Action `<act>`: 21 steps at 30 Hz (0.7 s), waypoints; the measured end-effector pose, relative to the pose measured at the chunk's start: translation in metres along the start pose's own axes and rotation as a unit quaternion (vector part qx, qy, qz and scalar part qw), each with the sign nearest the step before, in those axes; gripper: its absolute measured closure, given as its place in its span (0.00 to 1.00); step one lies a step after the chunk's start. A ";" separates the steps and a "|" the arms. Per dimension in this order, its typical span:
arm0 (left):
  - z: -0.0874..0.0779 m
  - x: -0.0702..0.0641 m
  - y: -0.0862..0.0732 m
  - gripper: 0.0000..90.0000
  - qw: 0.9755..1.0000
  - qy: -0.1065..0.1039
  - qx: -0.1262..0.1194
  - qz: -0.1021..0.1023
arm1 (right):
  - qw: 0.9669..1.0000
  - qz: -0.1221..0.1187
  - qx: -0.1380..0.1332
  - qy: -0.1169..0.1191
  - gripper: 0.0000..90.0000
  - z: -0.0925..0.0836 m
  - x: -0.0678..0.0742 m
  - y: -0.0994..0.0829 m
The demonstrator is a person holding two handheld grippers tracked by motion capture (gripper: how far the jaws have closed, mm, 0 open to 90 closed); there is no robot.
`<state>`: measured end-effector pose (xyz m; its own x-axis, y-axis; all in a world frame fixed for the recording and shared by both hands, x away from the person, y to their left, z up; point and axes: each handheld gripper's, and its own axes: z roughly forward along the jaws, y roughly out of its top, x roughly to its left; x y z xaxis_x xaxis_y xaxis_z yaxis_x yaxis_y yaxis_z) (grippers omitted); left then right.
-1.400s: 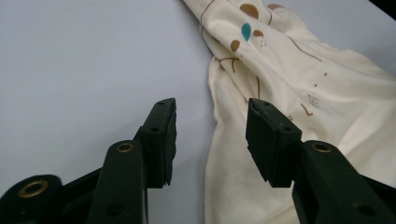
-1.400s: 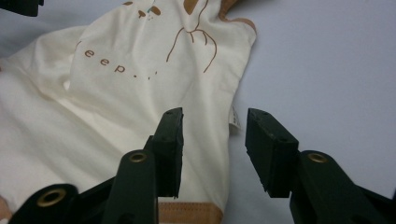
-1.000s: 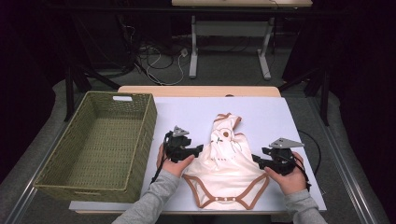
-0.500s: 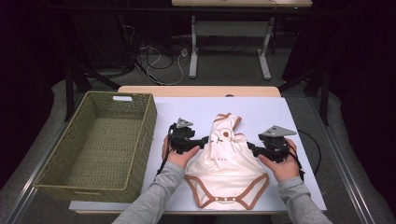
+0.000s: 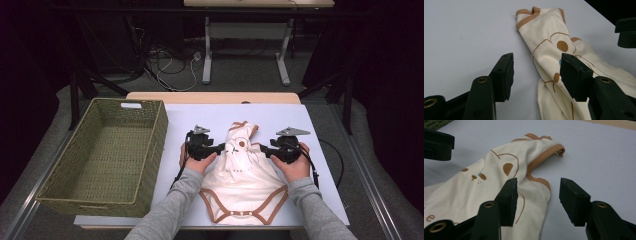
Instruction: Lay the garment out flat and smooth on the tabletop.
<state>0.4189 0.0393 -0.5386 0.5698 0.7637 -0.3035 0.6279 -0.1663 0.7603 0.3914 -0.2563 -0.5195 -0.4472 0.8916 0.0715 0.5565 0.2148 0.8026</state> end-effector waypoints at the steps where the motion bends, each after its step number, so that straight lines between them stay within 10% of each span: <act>1: 0.003 0.000 -0.001 0.53 1.000 0.002 -0.003 0.000 | 1.000 -0.002 0.002 -0.003 0.57 0.002 -0.001 -0.001; 21: 0.027 -0.001 -0.013 0.73 0.998 -0.009 0.054 0.008 | 0.999 0.013 0.032 -0.008 0.63 0.033 -0.010 -0.010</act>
<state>0.4239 0.0242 -0.5638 0.5889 0.7496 -0.3020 0.6717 -0.2462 0.6987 0.4134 -0.2540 -0.5475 -0.4213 0.9032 0.0821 0.6120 0.2163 0.7607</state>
